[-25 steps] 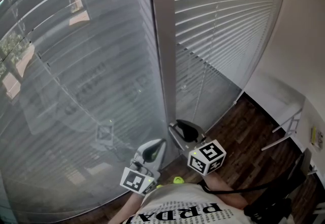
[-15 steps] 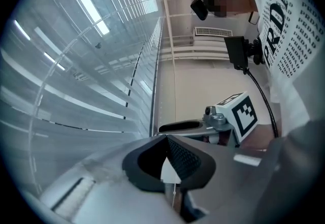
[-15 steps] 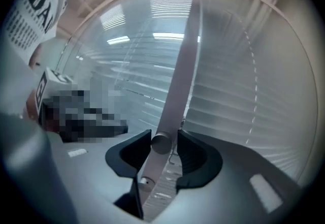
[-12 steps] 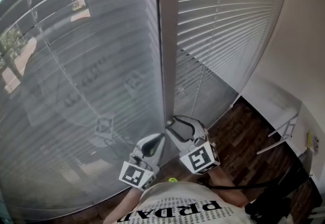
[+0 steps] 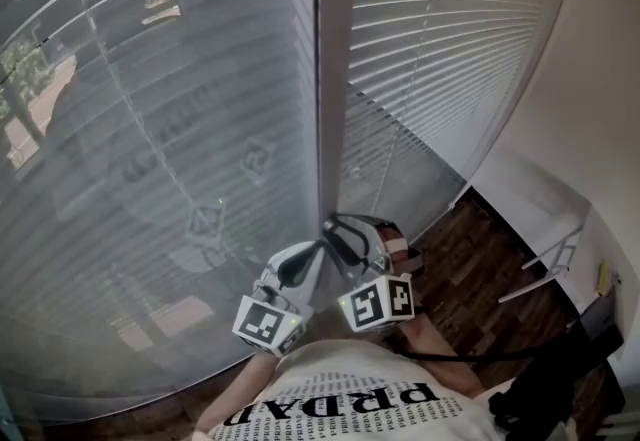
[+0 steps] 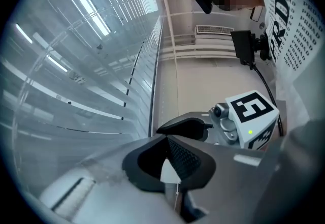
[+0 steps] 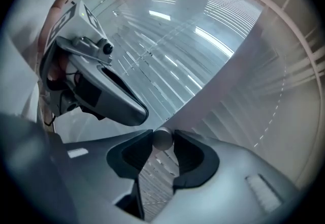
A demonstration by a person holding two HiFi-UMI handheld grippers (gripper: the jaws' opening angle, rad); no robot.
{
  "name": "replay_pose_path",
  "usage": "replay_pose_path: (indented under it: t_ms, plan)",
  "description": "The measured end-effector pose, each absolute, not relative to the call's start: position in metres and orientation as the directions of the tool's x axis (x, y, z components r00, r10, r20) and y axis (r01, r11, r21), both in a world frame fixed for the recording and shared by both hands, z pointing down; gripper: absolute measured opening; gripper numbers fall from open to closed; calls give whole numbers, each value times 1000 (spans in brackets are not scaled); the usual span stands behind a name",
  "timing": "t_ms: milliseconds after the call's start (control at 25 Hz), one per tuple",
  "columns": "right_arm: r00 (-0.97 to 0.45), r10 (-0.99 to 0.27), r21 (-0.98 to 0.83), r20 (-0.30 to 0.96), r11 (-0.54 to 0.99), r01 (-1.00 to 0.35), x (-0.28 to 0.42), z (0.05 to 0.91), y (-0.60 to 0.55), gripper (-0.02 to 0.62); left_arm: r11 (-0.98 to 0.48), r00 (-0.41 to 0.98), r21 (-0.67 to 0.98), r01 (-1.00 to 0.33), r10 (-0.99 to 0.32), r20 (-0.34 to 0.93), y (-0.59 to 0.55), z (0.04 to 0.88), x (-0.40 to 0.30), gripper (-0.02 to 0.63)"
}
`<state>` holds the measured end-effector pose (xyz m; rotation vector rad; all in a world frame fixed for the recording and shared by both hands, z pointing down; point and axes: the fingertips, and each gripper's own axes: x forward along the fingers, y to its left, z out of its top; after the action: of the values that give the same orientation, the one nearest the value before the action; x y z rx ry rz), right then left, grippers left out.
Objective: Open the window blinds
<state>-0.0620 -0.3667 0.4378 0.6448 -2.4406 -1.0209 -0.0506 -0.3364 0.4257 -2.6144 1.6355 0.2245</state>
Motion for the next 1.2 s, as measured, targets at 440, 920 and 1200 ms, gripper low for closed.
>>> replay_pose_path:
  t_ms: [440, 920, 1200]
  plan:
    - [-801, -572, 720, 179, 631, -290, -61, 451, -370, 130, -418, 411, 42, -907, -904, -117, -337, 447, -56, -6]
    - [-817, -555, 543, 158, 740, -398, -58, 450, -372, 130, -414, 408, 41, -910, -907, -106, -334, 448, -55, -5]
    - [-831, -535, 399, 153, 803, -443, -57, 448, -375, 130, -413, 408, 41, -910, -908, -98, -334, 445, -54, -5]
